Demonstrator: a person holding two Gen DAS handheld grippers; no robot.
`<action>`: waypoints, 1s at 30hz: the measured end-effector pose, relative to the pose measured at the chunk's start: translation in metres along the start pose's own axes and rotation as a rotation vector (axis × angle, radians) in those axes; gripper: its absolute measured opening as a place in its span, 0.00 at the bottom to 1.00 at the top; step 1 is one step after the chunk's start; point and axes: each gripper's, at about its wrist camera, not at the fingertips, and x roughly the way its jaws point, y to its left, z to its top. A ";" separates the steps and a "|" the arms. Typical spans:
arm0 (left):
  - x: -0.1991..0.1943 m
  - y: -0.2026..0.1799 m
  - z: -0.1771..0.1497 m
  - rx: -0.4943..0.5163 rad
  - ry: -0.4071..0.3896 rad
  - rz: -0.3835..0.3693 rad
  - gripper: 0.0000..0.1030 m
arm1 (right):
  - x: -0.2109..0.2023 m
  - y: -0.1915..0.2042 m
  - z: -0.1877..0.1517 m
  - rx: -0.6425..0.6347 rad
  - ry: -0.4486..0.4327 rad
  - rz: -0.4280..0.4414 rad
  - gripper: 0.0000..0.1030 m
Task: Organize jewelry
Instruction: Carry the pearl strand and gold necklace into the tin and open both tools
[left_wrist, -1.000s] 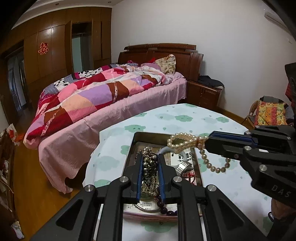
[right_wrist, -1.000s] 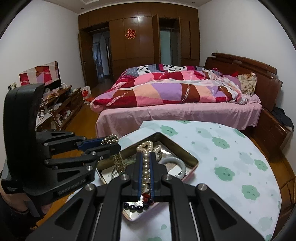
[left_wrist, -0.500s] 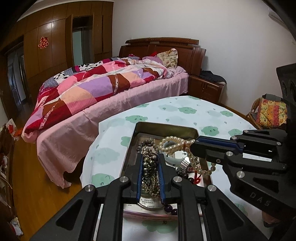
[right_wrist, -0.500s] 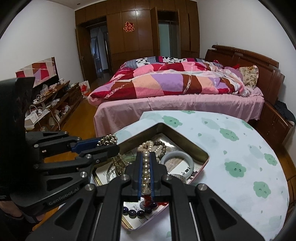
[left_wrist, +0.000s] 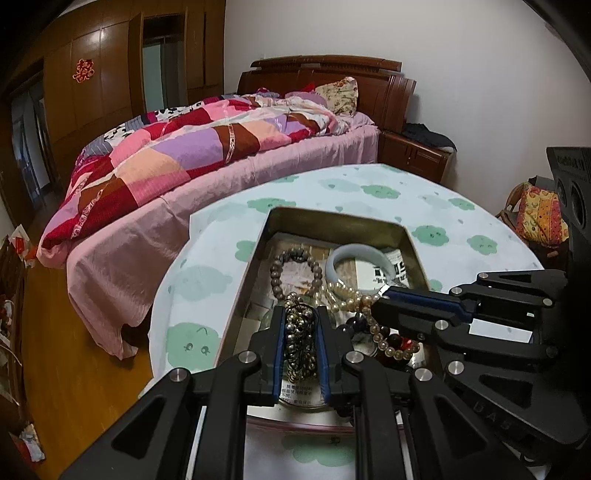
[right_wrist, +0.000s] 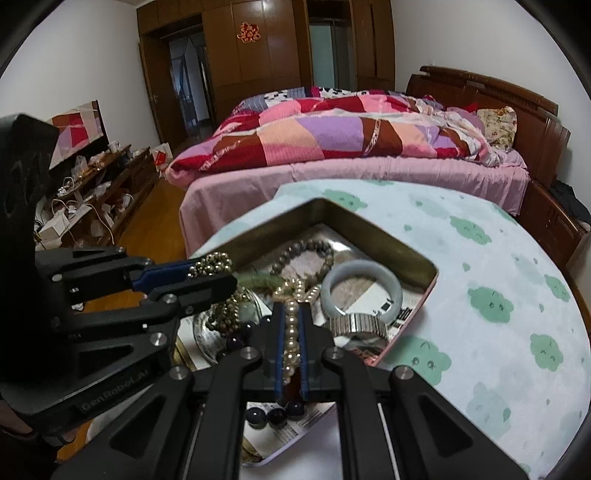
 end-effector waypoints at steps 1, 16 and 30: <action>0.002 0.000 -0.001 0.001 0.005 0.000 0.14 | 0.003 0.000 -0.001 -0.002 0.012 -0.003 0.08; 0.009 -0.002 -0.008 0.007 0.037 0.002 0.14 | 0.011 0.000 -0.008 -0.013 0.046 -0.028 0.09; -0.036 0.005 0.001 -0.017 -0.052 0.107 0.63 | -0.017 -0.010 -0.004 0.023 -0.022 -0.038 0.50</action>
